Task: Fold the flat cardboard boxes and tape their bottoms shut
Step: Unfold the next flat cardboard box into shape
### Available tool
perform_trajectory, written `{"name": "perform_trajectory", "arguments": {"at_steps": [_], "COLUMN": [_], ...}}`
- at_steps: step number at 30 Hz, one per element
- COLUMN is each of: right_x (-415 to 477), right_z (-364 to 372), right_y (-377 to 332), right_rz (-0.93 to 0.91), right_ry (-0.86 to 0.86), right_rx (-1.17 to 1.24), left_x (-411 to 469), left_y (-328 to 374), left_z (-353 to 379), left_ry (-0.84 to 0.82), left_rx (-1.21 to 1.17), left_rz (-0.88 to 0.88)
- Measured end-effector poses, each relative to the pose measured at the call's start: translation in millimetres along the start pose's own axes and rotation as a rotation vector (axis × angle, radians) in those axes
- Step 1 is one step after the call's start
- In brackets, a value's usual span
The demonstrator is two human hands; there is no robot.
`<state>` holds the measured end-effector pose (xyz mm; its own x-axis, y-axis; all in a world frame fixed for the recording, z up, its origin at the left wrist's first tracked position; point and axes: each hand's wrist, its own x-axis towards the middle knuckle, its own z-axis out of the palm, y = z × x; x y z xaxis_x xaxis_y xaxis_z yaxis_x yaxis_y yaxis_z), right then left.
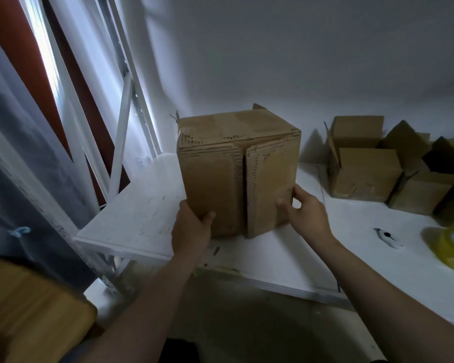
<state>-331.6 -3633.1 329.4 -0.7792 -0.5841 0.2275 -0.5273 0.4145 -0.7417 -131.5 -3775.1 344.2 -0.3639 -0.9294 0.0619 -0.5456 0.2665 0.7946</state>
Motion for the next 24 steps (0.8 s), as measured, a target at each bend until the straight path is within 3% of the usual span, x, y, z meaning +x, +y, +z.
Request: {"name": "perform_trajectory", "arguments": {"at_steps": [5,8,16,24], "right_x": [4,-6,-32,-43], "right_z": [-26,-47,-134,-187], "right_y": [-15,-42,-112,-150], "right_rz": [-0.039,-0.084,-0.084,-0.079], "right_ry": [0.060,0.104,0.079,0.022], "right_rx": [0.388,0.495,0.158,0.013], "left_x": [-8,-19,-76,-113], "left_y": [35,62,140,157], "left_z": [-18,-38,-103,-128], "left_ry": [0.043,0.103,0.167,0.057], "left_rx": [-0.144,-0.189,-0.108,-0.082], "left_rz": [0.111,0.185,0.331,0.282]}}
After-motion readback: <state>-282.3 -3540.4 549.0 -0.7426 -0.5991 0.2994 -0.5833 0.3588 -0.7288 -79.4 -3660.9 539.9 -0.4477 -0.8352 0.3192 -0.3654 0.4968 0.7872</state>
